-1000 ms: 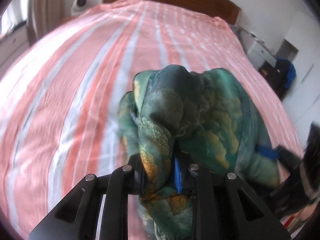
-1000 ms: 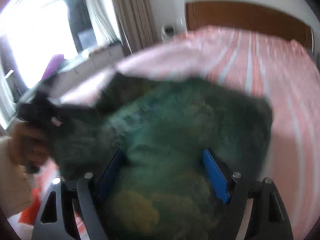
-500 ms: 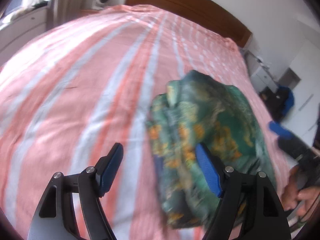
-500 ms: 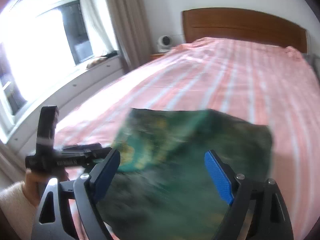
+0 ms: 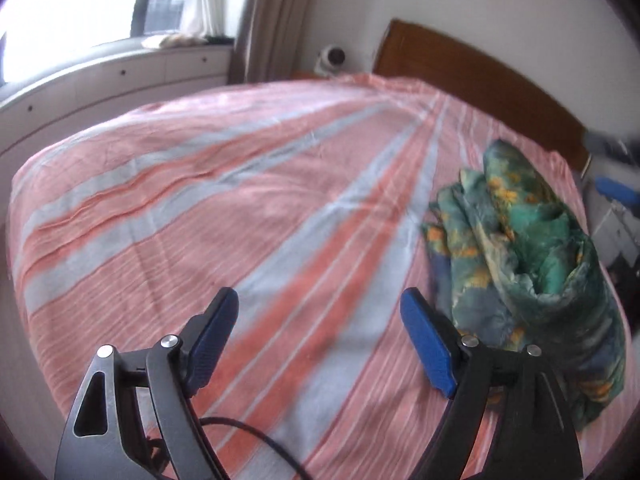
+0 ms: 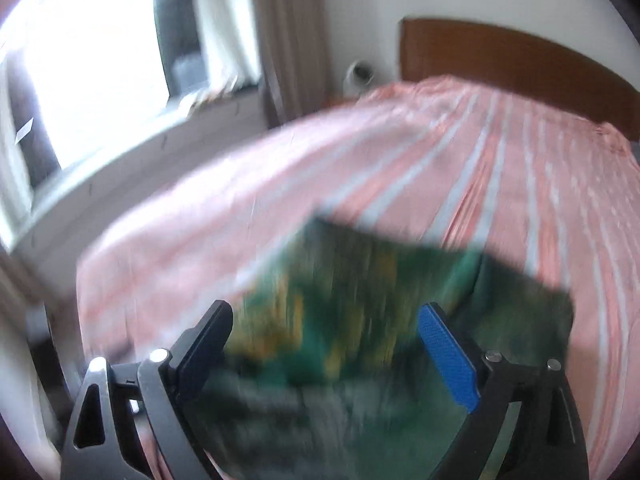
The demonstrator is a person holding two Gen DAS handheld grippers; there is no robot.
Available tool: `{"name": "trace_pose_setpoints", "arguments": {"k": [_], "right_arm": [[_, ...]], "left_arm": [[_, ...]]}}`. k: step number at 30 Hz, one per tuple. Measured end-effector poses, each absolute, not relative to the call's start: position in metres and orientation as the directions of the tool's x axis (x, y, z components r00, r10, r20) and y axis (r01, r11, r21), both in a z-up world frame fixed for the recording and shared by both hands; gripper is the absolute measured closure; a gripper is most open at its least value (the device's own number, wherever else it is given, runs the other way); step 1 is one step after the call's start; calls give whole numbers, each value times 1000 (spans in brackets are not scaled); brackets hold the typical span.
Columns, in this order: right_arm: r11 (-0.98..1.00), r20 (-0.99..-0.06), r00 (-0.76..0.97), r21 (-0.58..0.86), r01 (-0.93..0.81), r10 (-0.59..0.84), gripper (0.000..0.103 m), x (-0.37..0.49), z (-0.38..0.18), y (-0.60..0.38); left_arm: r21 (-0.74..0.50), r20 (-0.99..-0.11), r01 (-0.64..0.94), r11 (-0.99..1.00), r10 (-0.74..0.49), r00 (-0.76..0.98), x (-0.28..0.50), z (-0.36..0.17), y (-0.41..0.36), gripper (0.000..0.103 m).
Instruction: Fold large clothes
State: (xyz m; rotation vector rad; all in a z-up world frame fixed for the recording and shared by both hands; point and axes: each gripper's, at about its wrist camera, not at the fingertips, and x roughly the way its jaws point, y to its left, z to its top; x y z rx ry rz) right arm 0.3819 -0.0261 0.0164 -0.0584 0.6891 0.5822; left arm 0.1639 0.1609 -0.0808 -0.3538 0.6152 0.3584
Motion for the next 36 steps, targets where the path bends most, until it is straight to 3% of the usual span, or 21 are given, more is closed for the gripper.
{"name": "trace_pose_setpoints", "arguments": {"k": [3, 7, 10, 12, 21, 36], "right_arm": [[849, -629, 606, 176, -499, 487, 9, 427, 15, -9], [892, -763, 503, 213, -398, 407, 8, 487, -65, 17], [909, -756, 565, 96, -405, 331, 5, 484, -115, 36], [912, -732, 607, 45, -408, 308, 5, 476, -115, 42], [911, -722, 611, 64, -408, 324, 5, 479, -115, 35], [919, -732, 626, 2, -394, 270, 3, 467, -106, 41]], "left_arm": [[-160, -550, -412, 897, 265, 792, 160, -84, 159, 14], [-88, -571, -395, 914, 279, 772, 171, -90, 155, 13], [-128, -589, -382, 915, 240, 772, 177, -94, 161, 13], [-137, -591, -373, 918, 226, 774, 177, -95, 164, 13], [-147, -628, -393, 908, 222, 746, 178, -101, 170, 13], [-22, -609, -361, 932, 274, 744, 183, -103, 148, 11]]}}
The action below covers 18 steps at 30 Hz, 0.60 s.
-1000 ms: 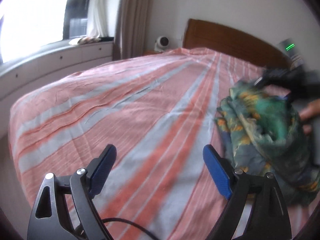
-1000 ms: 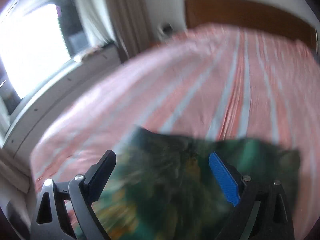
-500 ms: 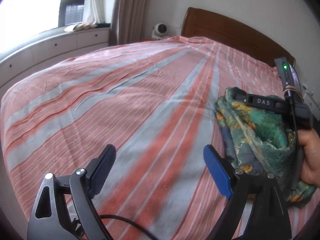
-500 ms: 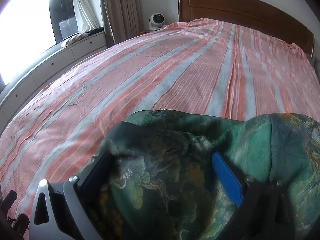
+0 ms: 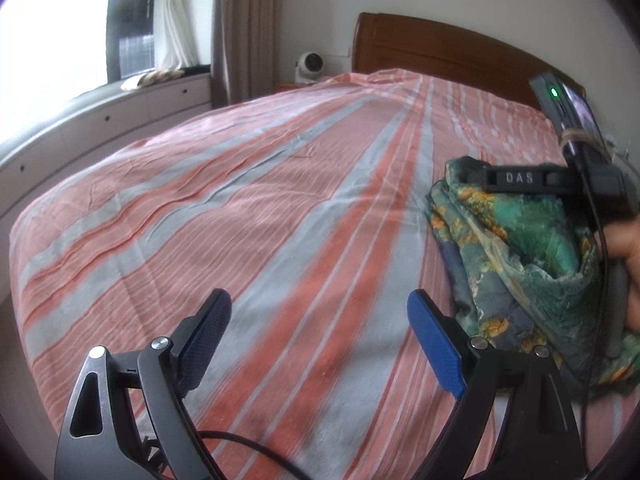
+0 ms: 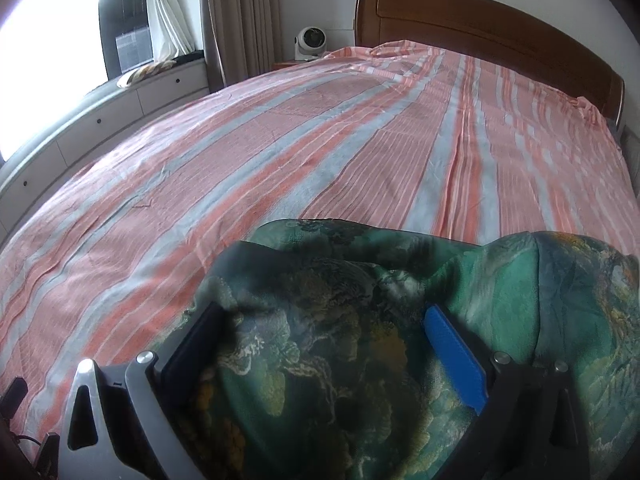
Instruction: Fold large clothes
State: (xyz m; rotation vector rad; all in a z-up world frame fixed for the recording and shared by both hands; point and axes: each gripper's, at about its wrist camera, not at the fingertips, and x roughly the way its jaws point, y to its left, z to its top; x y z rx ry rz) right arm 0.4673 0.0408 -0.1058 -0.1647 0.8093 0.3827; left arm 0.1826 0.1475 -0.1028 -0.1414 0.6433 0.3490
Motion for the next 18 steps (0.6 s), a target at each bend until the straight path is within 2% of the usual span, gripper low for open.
{"name": "trace_pose_setpoints", "arguments": {"k": [5, 8, 13, 16, 18], "right_arm": [[924, -798, 570, -45, -380, 196, 2, 471, -92, 49], [920, -825, 541, -72, -386, 162, 2, 466, -59, 49], [937, -647, 719, -23, -349, 252, 2, 404, 38, 10], [945, -565, 772, 48, -324, 293, 1, 349, 53, -33], [957, -522, 806, 81, -280, 280, 1, 303, 40, -69]], "left_arm": [[7, -618, -353, 936, 281, 734, 185, -108, 142, 10], [12, -625, -338, 941, 271, 733, 187, -110, 139, 10], [-16, -617, -316, 949, 239, 749, 182, -108, 137, 7], [-55, -623, -298, 953, 200, 756, 178, -107, 138, 7], [-74, -630, -287, 955, 179, 756, 176, -107, 138, 7]]}}
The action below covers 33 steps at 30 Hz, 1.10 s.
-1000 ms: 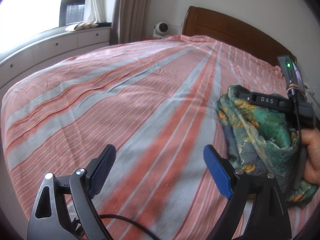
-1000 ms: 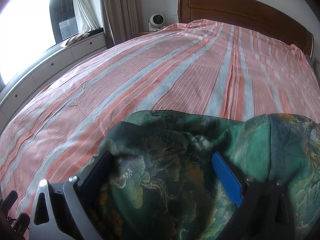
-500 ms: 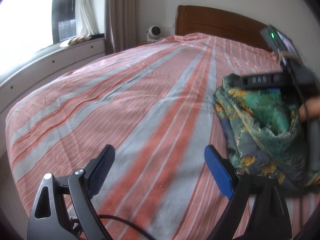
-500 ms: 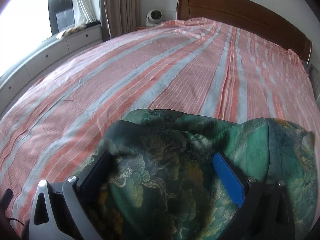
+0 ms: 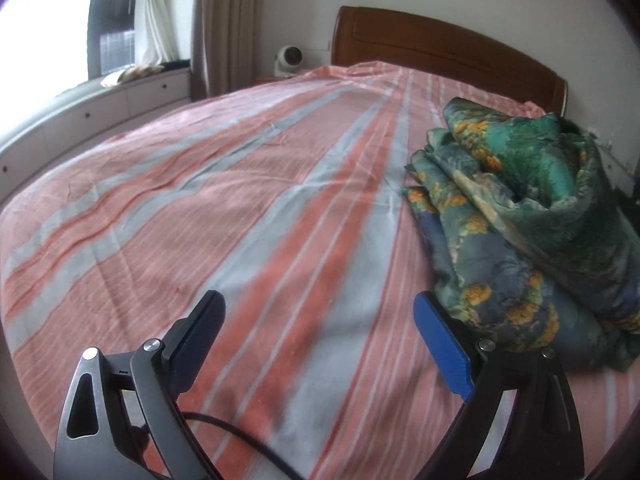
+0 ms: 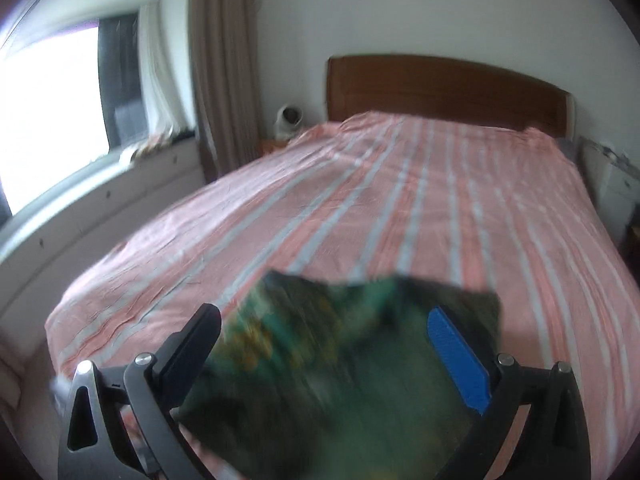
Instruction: Fold large clothes
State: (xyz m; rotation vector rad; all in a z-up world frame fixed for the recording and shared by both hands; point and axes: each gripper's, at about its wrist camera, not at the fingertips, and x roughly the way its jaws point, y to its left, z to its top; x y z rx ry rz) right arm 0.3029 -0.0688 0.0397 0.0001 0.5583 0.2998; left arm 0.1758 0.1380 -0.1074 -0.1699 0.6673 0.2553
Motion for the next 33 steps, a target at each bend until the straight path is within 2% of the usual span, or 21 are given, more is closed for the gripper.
{"name": "trace_pose_setpoints", "arguments": {"k": [3, 7, 10, 12, 15, 17, 19, 20, 22, 25, 28, 30, 31, 32, 33], "right_arm": [[980, -518, 833, 84, -178, 195, 1, 240, -8, -117], [991, -653, 745, 79, -111, 136, 1, 181, -81, -172], [994, -706, 700, 90, -63, 108, 1, 151, -107, -211], [993, -714, 691, 107, -52, 113, 1, 147, -110, -227], [985, -691, 706, 161, -59, 155, 1, 159, -101, -233], [970, -661, 719, 231, -75, 213, 1, 172, -94, -229], [931, -620, 721, 350, -100, 310, 1, 188, -89, -221], [909, -601, 718, 401, -110, 352, 1, 196, -88, -221], [836, -549, 698, 532, -134, 461, 1, 219, -88, -223], [750, -535, 627, 650, -122, 566, 1, 267, -104, -228], [693, -559, 517, 714, -97, 648, 1, 319, -128, -224], [574, -489, 423, 813, -96, 763, 1, 354, -146, -214], [578, -513, 383, 814, -68, 768, 1, 369, -150, -206], [664, -591, 383, 742, -86, 710, 8, 378, -141, -195], [748, -657, 392, 648, -141, 643, 15, 380, -128, -181]], "left_arm": [[-79, -639, -265, 961, 156, 753, 174, -105, 135, 7], [-150, -644, -201, 968, 59, 763, 176, -82, 139, 7], [-302, -600, -99, 948, -109, 792, 190, -43, 153, 7], [-462, -563, 17, 887, -308, 767, 217, -19, 162, 6], [-651, -550, 105, 752, -563, 617, 270, -21, 156, 6], [-703, -574, 103, 704, -647, 502, 302, -38, 142, 6], [-599, -715, 36, 800, -554, 427, 328, -64, 127, 3], [-558, -751, 28, 829, -519, 407, 332, -72, 124, 0], [-475, -821, 22, 880, -451, 350, 340, -95, 118, 0], [-470, -827, 29, 882, -451, 336, 340, -111, 118, 0], [-465, -829, 29, 885, -446, 339, 340, -116, 115, 0], [-477, -825, 25, 879, -457, 332, 342, -121, 111, 0], [-497, -819, 17, 868, -476, 319, 343, -124, 111, 0], [-530, -809, -2, 848, -505, 301, 344, -127, 108, 1], [-543, -800, -7, 840, -515, 309, 343, -125, 105, 8]]}}
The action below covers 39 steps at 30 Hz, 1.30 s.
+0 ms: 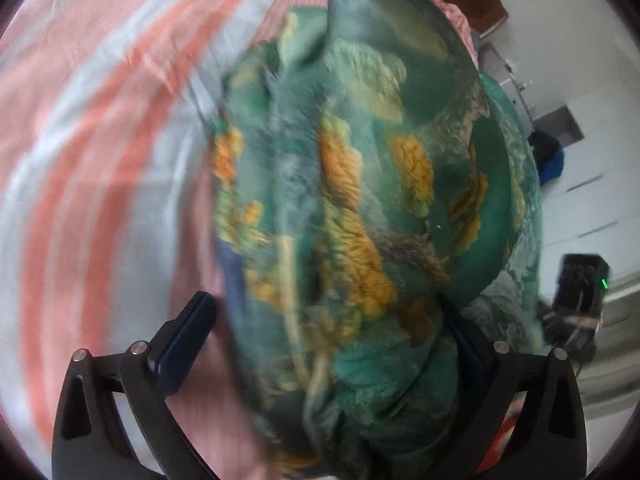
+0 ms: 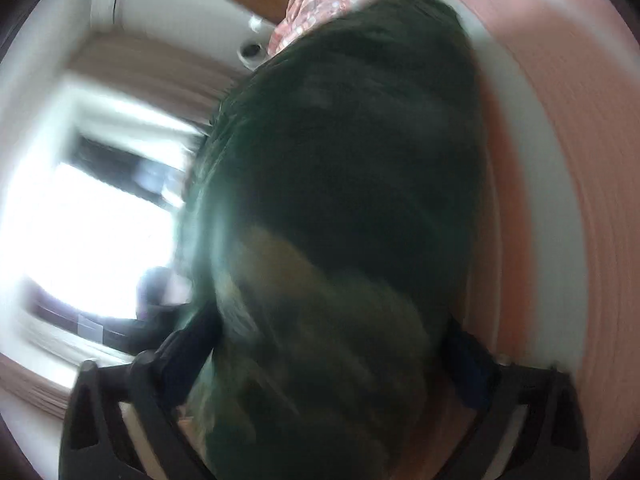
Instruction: Fold large clothes
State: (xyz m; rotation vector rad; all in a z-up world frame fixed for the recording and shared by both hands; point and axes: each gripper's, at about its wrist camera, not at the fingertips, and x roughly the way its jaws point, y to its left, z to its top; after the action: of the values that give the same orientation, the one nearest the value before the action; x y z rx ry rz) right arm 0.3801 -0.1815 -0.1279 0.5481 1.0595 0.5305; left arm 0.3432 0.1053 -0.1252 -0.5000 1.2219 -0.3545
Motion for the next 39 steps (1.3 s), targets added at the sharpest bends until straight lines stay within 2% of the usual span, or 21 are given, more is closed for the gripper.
{"name": "trace_pose_setpoints", "arguments": {"k": [1, 2, 4, 7, 10, 12, 13, 14, 15, 16, 17, 18, 19, 21, 22, 25, 29, 31, 33, 36, 39], "right_arm": [[833, -723, 418, 508, -219, 550, 19, 378, -110, -162], [881, -753, 458, 385, -274, 472, 26, 371, -94, -145], [910, -743, 539, 242, -336, 396, 30, 355, -71, -123], [902, -653, 664, 73, -425, 365, 31, 324, -35, -99], [897, -583, 720, 35, -440, 376, 31, 324, -8, -101], [897, -567, 720, 79, -436, 400, 31, 345, 6, -113], [897, -562, 717, 111, -429, 413, 31, 357, 10, -121], [895, -558, 711, 152, -419, 428, 29, 372, 13, -129], [891, -560, 697, 212, -401, 448, 24, 388, 10, -140], [888, -572, 679, 270, -373, 459, 19, 402, 5, -151], [887, -599, 655, 335, -318, 461, 5, 425, -5, -161], [897, -626, 647, 360, -256, 436, 1, 437, -15, -169], [916, -644, 659, 348, -201, 389, 1, 441, -22, -178], [944, -669, 672, 292, -154, 317, 1, 438, -30, -185], [950, -668, 680, 272, -153, 301, 1, 433, -30, -186], [965, -651, 713, 195, -173, 260, 1, 403, -24, -183], [981, -631, 760, 14, -193, 158, 1, 359, -10, -177], [984, -617, 782, -66, -162, 88, 1, 334, -1, -174], [985, -590, 807, -114, -126, 34, 1, 305, 4, -177], [988, -556, 831, -131, -78, -7, 1, 261, 18, -183], [989, -544, 837, -148, -27, -59, 1, 228, 30, -183]], "left_arm": [[-561, -780, 5, 828, -530, 334, 338, -120, 100, 26], [-532, -782, 15, 847, -498, 375, 331, -111, 95, 36], [-469, -783, 46, 882, -439, 440, 318, -88, 84, 44], [-469, -738, 80, 880, -440, 512, 307, -58, 74, 46], [-431, -696, 111, 896, -408, 591, 317, -24, 66, 46], [-421, -676, 126, 898, -403, 617, 338, -6, 59, 45], [-429, -672, 121, 895, -405, 620, 349, -4, 58, 36], [-437, -677, 106, 893, -404, 615, 362, -6, 58, 21], [-437, -688, 90, 895, -397, 607, 370, -12, 62, 12], [-399, -717, 38, 916, -338, 609, 381, -22, 68, 0], [-347, -741, -15, 938, -264, 617, 388, -34, 73, 1], [-313, -758, -42, 949, -223, 613, 391, -41, 77, 2], [-297, -772, -56, 953, -205, 601, 390, -49, 81, 3], [-368, -712, -9, 930, -276, 646, 367, -46, 90, 3], [-366, -693, -2, 931, -271, 668, 358, -42, 92, 3], [-209, -665, -7, 978, -137, 734, 323, -20, 78, 3], [39, -591, -34, 999, 51, 805, 263, 7, 47, 0], [107, -560, -60, 992, 110, 821, 249, 19, 35, 0], [103, -536, -69, 992, 114, 836, 225, 31, 26, 0], [20, -508, -79, 997, 78, 858, 195, 42, 16, 0], [20, -465, -137, 990, 130, 876, 161, 53, 2, 0]]}}
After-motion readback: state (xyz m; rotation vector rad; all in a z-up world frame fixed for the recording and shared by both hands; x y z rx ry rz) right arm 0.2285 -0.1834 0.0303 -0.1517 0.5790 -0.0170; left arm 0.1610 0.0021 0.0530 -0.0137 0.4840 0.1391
